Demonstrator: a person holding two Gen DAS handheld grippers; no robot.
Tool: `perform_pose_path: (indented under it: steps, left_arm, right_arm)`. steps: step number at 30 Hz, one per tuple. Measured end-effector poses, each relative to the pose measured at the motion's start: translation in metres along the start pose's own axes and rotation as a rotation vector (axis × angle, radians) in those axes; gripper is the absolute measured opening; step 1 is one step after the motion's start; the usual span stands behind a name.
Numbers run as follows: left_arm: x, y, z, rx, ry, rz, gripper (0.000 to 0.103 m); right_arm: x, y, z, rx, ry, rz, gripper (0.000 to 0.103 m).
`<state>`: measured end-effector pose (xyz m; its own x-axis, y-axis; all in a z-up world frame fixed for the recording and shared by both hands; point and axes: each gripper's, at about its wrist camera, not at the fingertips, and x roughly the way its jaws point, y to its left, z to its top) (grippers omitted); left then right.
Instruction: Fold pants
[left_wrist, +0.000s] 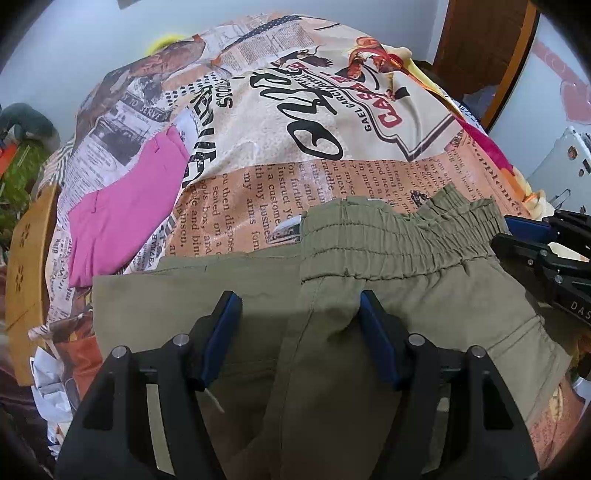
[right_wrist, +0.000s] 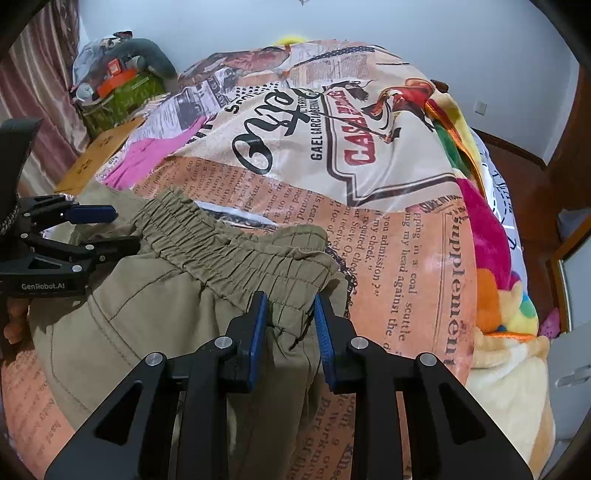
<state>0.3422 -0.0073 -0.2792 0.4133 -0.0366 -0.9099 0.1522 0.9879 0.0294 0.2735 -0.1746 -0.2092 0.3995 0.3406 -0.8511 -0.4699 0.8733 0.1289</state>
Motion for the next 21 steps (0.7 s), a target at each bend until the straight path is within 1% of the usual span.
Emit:
perform_pose_path:
  steps: [2,4,6,7,8,9,12,13,15,16,18,21]
  left_arm:
    - [-0.007,0.004,-0.001,-0.011,0.006,-0.001,0.068]
    - [-0.017,0.011,-0.004,-0.018,-0.006,0.007,0.068]
    - [-0.03,0.022,-0.008,-0.032,-0.032,0.028,0.07]
    - [-0.034,0.027,-0.009,-0.037,-0.035,0.026,0.072]
    - [-0.039,0.034,-0.011,-0.05,-0.038,0.023,0.074]
    - [-0.042,0.039,-0.013,-0.061,-0.04,0.026,0.075]
    - [-0.051,0.058,-0.022,-0.095,-0.041,0.077,0.075]
    - [-0.053,0.065,-0.025,-0.11,-0.038,0.079,0.075]
    - [-0.054,0.077,-0.032,-0.153,-0.029,0.074,0.078]
    - [-0.054,0.081,-0.035,-0.169,-0.027,0.072,0.081]
    - [-0.053,0.09,-0.043,-0.213,-0.022,0.065,0.084]
    - [-0.045,0.099,-0.052,-0.254,0.008,0.046,0.084]
  right_arm:
    - [-0.006,0.0,0.002,0.012,0.008,0.0,0.023]
    - [-0.012,0.001,0.002,0.01,0.002,-0.015,0.023]
    - [-0.021,0.001,0.001,0.018,-0.006,-0.03,0.024]
    - [-0.025,0.0,0.0,0.027,-0.009,-0.035,0.026]
    - [-0.029,-0.001,0.0,0.039,-0.011,-0.034,0.032]
    - [-0.032,-0.001,-0.001,0.049,-0.016,-0.033,0.041]
    - [-0.043,-0.003,-0.005,0.078,-0.037,-0.02,0.054]
    - [-0.044,-0.003,-0.007,0.088,-0.036,-0.01,0.056]
    - [-0.045,-0.003,-0.01,0.108,-0.035,0.01,0.065]
    - [-0.044,-0.003,-0.012,0.117,-0.031,0.017,0.067]
    - [-0.04,-0.003,-0.016,0.13,-0.013,0.018,0.068]
    - [-0.028,-0.008,-0.022,0.166,0.033,0.039,0.068]
